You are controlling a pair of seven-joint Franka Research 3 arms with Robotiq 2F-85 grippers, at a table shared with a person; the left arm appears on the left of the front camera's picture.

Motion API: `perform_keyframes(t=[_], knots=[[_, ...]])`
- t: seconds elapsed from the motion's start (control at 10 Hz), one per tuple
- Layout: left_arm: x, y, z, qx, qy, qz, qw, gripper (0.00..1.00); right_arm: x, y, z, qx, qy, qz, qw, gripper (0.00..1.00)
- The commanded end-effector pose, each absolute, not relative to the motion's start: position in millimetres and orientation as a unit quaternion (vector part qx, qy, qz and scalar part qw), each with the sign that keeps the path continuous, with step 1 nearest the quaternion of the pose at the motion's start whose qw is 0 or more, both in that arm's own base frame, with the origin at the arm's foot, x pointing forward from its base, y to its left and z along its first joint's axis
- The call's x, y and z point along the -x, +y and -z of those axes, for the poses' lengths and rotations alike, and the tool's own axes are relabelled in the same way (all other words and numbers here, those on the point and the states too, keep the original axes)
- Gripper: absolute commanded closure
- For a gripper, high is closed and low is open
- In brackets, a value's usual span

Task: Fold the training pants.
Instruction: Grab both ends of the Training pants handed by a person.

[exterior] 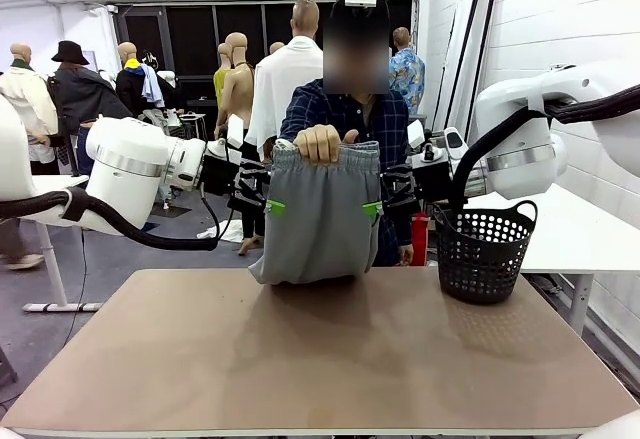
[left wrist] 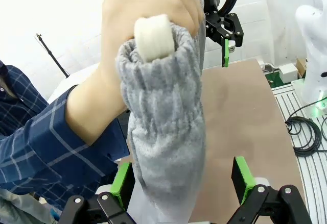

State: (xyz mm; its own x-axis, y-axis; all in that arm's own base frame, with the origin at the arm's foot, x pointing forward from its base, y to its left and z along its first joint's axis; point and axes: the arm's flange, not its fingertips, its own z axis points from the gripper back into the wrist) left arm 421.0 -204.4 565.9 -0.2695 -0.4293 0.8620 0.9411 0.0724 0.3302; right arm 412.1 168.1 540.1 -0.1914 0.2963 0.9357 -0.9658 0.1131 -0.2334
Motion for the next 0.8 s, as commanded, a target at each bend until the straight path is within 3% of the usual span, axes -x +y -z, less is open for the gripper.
perform_keyframes(t=[0.0,0.7], knots=[[-417,-205,-559,0.273,-0.505,0.631,0.522,0.0,-417,171,-540,-0.347,-0.528,-0.576,0.519,0.0],[-418,-213,-570,0.313,-0.516,0.609,0.515,0.0,-423,189,-548,-0.388,-0.535,-0.566,0.493,0.0]])
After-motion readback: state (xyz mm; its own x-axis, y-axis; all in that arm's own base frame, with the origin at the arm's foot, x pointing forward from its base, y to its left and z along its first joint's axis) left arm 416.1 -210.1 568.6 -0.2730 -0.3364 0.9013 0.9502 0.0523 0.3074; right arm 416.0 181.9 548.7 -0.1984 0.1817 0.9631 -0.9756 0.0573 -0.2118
